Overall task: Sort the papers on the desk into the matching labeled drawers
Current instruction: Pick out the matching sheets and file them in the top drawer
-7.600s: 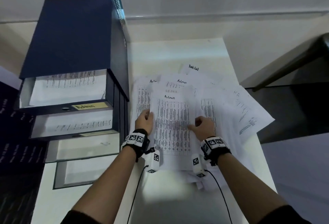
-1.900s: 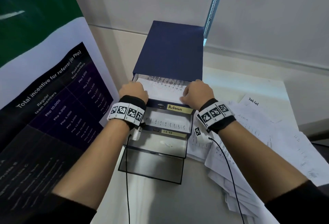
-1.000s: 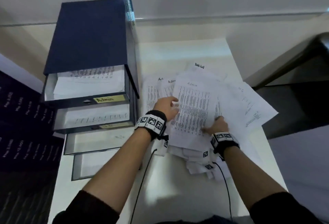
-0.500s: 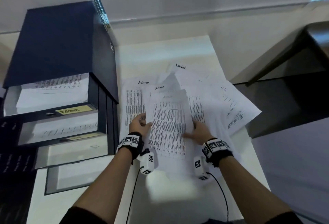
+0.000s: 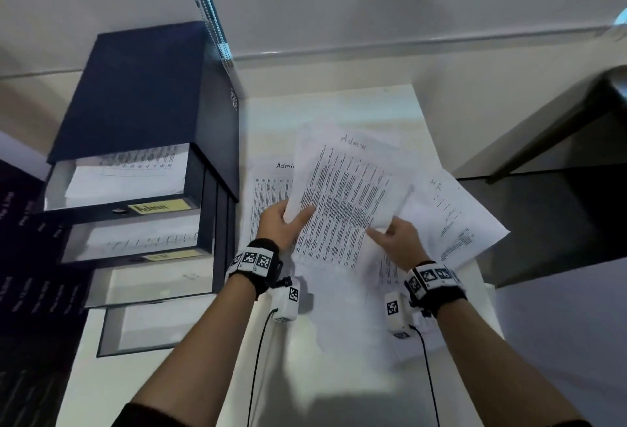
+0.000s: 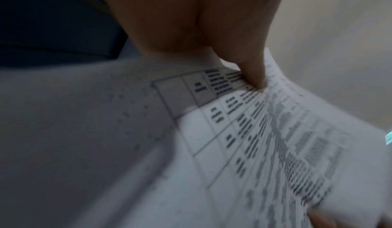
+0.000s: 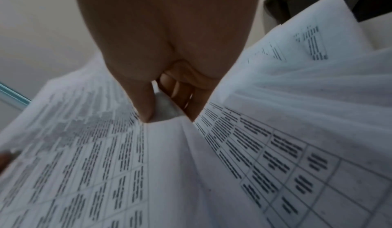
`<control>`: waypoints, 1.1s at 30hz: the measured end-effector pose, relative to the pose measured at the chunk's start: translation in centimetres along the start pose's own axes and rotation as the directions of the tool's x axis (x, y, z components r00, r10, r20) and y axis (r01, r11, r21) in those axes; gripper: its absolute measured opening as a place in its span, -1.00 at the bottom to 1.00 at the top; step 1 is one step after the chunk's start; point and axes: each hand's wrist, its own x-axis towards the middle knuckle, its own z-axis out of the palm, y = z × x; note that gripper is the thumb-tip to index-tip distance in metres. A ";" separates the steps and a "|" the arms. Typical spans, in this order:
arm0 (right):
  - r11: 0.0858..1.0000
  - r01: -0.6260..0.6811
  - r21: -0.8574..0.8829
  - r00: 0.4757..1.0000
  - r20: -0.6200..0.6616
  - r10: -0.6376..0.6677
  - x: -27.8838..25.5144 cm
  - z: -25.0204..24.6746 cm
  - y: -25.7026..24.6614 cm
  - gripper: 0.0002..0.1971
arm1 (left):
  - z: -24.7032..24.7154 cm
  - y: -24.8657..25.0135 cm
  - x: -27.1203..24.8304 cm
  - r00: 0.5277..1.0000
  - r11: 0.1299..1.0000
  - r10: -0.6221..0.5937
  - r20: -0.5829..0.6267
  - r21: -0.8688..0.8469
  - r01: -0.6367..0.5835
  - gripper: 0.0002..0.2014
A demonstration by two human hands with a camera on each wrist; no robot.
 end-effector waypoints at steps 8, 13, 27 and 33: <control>0.956 0.274 0.107 0.928 -0.290 -0.233 -3.7 -1.4 -4.4 -0.79 | -2.2 4.1 -1.1 0.964 0.965 0.260 0.055 0.030 -0.262 -0.74; 0.996 0.089 0.017 0.983 -0.161 -0.085 -5.0 -1.3 -4.8 -0.62 | -1.1 2.8 -2.3 0.976 0.966 0.170 0.137 0.171 -0.192 -0.64; 0.879 0.351 0.324 0.909 0.106 -0.402 -9.4 3.4 -20.8 -0.29 | -19.1 6.9 -6.9 0.917 0.947 0.316 -0.242 0.132 -0.292 -0.44; 0.883 -0.076 0.464 0.857 0.482 -0.179 -10.0 11.4 -27.1 -0.62 | -30.9 6.8 -9.3 0.931 0.984 0.161 -0.328 0.126 -0.126 -0.55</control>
